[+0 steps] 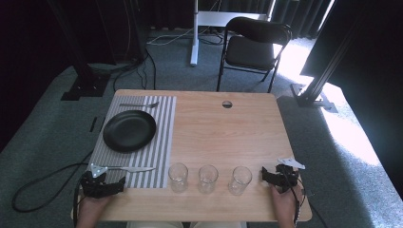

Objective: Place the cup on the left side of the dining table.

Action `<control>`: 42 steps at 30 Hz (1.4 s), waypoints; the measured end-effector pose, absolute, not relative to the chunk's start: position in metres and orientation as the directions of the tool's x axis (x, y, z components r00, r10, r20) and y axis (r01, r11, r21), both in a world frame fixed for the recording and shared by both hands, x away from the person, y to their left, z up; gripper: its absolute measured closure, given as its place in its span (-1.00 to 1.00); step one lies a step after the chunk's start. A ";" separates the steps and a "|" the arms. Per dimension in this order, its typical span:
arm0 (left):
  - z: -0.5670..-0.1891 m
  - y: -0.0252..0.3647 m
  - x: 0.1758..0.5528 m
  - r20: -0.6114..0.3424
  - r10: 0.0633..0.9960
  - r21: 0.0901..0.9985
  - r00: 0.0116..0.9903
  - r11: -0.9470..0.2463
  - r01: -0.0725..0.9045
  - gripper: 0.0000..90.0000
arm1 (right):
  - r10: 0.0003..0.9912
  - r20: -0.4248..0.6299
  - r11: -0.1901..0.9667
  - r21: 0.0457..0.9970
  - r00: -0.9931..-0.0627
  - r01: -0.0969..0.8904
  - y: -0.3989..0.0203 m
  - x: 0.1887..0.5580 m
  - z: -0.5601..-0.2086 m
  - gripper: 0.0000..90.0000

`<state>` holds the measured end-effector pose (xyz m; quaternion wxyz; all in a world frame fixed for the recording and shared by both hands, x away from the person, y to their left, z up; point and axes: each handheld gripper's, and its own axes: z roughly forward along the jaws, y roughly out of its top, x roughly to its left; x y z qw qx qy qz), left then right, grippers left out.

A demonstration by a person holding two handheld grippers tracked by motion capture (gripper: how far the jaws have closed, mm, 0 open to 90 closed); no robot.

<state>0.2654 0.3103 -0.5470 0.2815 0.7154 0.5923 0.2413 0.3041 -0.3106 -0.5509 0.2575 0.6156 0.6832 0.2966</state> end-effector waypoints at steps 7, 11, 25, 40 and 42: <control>-0.547 0.311 0.265 0.012 0.983 0.688 0.185 -0.142 0.711 -0.98 | 0.994 0.014 0.066 0.722 -0.110 0.688 -0.311 0.304 -0.551 -0.73; -0.547 0.311 0.265 0.013 0.982 0.689 0.191 -0.147 0.710 -0.97 | 0.994 0.014 0.066 0.722 -0.110 0.688 -0.311 0.304 -0.551 -0.73; -0.543 0.318 0.254 -0.048 0.962 0.752 0.269 -0.143 0.644 -0.94 | 0.994 0.014 0.065 0.722 -0.109 0.688 -0.311 0.304 -0.551 -0.73; -0.524 0.306 0.234 -0.048 0.861 0.785 0.507 -0.281 0.551 -0.94 | 0.994 0.015 0.063 0.722 -0.107 0.689 -0.310 0.306 -0.551 -0.71; -0.526 0.306 0.235 -0.063 0.847 0.784 0.528 -0.285 0.552 -0.94 | 0.994 0.016 0.062 0.722 -0.106 0.689 -0.309 0.306 -0.551 -0.71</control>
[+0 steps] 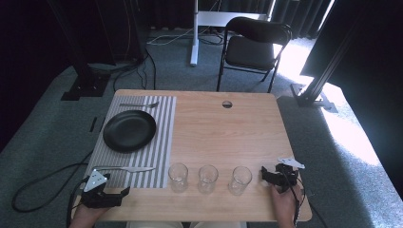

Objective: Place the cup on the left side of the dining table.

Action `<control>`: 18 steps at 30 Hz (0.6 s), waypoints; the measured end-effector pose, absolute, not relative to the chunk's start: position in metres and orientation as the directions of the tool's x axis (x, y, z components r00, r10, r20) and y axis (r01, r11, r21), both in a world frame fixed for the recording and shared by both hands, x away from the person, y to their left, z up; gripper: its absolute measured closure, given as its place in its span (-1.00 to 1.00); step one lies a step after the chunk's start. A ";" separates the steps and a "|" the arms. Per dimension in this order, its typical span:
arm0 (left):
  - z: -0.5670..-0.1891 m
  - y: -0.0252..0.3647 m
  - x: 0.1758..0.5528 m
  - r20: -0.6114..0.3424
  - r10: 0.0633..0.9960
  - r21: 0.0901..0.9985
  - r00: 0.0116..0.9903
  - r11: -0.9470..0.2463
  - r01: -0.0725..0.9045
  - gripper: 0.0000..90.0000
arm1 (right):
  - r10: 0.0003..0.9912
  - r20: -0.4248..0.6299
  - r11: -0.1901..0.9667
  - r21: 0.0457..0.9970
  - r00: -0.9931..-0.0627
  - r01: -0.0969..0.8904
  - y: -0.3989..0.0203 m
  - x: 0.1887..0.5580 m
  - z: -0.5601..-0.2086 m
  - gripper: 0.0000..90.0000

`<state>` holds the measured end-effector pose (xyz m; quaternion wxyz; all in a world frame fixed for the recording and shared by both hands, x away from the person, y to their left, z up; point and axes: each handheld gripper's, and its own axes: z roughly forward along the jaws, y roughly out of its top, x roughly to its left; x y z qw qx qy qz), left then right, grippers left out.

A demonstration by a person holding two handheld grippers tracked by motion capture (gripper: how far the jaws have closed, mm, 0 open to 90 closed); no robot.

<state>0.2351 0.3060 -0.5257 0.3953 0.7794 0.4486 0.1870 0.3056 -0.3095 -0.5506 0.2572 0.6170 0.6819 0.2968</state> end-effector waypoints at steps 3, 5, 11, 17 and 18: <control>-0.524 0.302 0.234 -0.040 0.841 0.784 0.540 -0.308 0.539 -0.94 | 0.994 0.015 0.063 0.722 -0.107 0.689 -0.309 0.306 -0.551 -0.71; -0.521 0.299 0.233 -0.038 0.834 0.793 0.550 -0.310 0.525 -0.94 | 0.994 0.016 0.062 0.722 -0.106 0.689 -0.309 0.306 -0.551 -0.71; -0.514 0.277 0.230 -0.041 0.795 0.812 0.605 -0.326 0.484 -0.92 | 0.994 0.016 0.062 0.722 -0.106 0.689 -0.309 0.306 -0.551 -0.71; -0.509 0.261 0.231 -0.032 0.764 0.816 0.644 -0.352 0.458 -0.92 | 0.994 0.016 0.062 0.722 -0.106 0.689 -0.309 0.306 -0.551 -0.71; -0.507 0.260 0.233 -0.039 0.758 0.815 0.652 -0.353 0.459 -0.92 | 0.994 0.016 0.062 0.722 -0.106 0.689 -0.309 0.306 -0.551 -0.71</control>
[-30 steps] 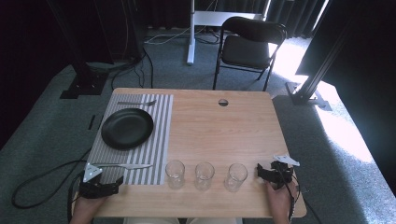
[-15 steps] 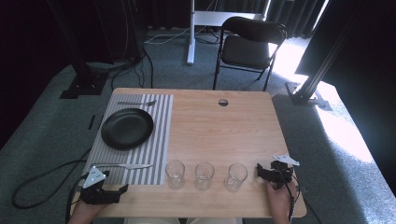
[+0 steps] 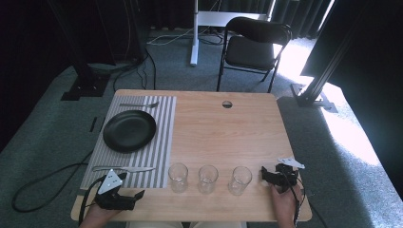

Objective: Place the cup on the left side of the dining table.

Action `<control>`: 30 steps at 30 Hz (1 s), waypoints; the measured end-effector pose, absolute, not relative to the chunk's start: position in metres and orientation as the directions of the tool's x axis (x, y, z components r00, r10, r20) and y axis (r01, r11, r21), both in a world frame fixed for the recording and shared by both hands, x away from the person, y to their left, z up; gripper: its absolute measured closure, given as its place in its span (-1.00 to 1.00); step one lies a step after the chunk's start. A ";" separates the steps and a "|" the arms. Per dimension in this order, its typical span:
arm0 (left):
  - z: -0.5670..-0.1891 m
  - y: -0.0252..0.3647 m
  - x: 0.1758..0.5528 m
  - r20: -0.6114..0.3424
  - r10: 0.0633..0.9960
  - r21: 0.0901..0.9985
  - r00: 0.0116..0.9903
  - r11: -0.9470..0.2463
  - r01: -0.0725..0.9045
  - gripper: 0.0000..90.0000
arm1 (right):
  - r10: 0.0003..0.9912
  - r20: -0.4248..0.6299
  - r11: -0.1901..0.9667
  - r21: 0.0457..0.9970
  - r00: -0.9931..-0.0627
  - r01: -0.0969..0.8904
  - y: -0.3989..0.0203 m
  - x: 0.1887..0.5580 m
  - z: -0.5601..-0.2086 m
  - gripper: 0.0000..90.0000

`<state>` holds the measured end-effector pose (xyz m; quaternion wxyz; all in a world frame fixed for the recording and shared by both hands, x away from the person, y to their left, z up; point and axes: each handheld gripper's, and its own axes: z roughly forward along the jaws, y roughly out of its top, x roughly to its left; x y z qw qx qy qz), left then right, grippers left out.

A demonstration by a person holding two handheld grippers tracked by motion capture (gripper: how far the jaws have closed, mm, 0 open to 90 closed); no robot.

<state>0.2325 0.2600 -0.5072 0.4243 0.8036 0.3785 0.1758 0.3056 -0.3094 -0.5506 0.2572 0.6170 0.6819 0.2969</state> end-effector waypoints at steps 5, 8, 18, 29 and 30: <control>-0.499 0.253 0.235 -0.025 0.735 0.818 0.678 -0.375 0.437 -0.92 | 0.994 0.015 0.062 0.722 -0.106 0.689 -0.309 0.306 -0.551 -0.71; -0.495 0.250 0.236 -0.027 0.729 0.821 0.684 -0.374 0.431 -0.92 | 0.994 0.016 0.062 0.722 -0.106 0.689 -0.309 0.306 -0.551 -0.71; -0.472 0.236 0.240 -0.013 0.683 0.844 0.730 -0.384 0.374 -0.92 | 0.994 0.015 0.064 0.722 -0.107 0.689 -0.309 0.306 -0.551 -0.71; -0.455 0.213 0.241 0.010 0.625 0.850 0.780 -0.416 0.322 -0.91 | 0.994 0.015 0.064 0.723 -0.108 0.688 -0.310 0.306 -0.551 -0.71; -0.454 0.212 0.242 0.005 0.622 0.851 0.783 -0.414 0.324 -0.91 | 0.994 0.015 0.064 0.723 -0.107 0.688 -0.309 0.306 -0.551 -0.71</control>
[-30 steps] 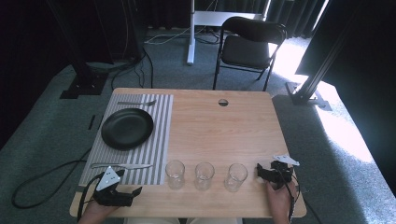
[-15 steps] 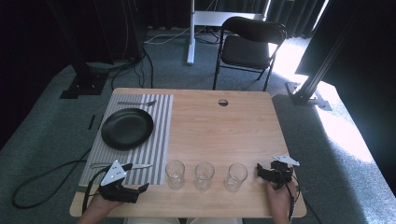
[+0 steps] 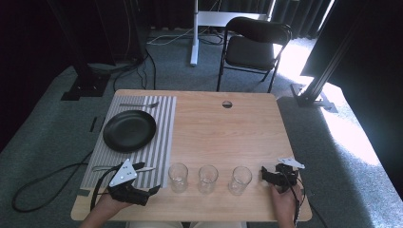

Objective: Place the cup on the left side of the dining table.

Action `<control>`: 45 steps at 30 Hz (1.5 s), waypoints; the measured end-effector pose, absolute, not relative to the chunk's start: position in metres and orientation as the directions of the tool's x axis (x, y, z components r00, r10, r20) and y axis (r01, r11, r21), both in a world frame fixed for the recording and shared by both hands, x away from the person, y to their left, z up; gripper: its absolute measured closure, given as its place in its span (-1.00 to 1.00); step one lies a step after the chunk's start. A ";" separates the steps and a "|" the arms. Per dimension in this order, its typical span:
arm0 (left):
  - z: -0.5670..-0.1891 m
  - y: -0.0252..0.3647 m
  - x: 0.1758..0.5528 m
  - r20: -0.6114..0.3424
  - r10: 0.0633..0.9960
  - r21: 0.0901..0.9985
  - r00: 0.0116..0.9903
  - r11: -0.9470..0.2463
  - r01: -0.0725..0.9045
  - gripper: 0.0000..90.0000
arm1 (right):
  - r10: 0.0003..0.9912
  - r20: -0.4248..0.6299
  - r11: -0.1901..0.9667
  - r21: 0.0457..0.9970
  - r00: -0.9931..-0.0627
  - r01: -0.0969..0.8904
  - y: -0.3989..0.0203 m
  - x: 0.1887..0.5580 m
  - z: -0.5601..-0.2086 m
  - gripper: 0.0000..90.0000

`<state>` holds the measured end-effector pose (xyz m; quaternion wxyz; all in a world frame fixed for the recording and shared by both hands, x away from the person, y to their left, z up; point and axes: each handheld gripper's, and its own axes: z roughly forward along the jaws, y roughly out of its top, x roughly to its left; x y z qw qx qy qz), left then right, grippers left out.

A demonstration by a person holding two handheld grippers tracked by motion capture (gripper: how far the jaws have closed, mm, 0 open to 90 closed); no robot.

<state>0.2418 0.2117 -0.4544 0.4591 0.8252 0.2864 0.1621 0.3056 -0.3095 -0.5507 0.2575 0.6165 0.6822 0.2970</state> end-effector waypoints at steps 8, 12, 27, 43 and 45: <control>-0.450 0.198 0.245 0.020 0.588 0.845 0.809 -0.442 0.301 -0.92 | 0.994 0.014 0.064 0.723 -0.107 0.688 -0.310 0.306 -0.551 -0.71; -0.450 0.191 0.248 0.013 0.569 0.842 0.822 -0.450 0.297 -0.91 | 0.994 0.015 0.064 0.723 -0.107 0.688 -0.310 0.306 -0.551 -0.71; -0.443 0.164 0.259 0.029 0.517 0.829 0.855 -0.490 0.268 -0.90 | 0.994 0.015 0.063 0.723 -0.107 0.688 -0.309 0.306 -0.551 -0.71; -0.436 0.129 0.270 0.055 0.448 0.792 0.892 -0.563 0.234 -0.90 | 0.994 0.015 0.064 0.723 -0.108 0.688 -0.310 0.306 -0.551 -0.71; -0.436 0.126 0.271 0.063 0.447 0.790 0.892 -0.569 0.229 -0.90 | 0.994 0.014 0.064 0.723 -0.107 0.688 -0.310 0.306 -0.551 -0.71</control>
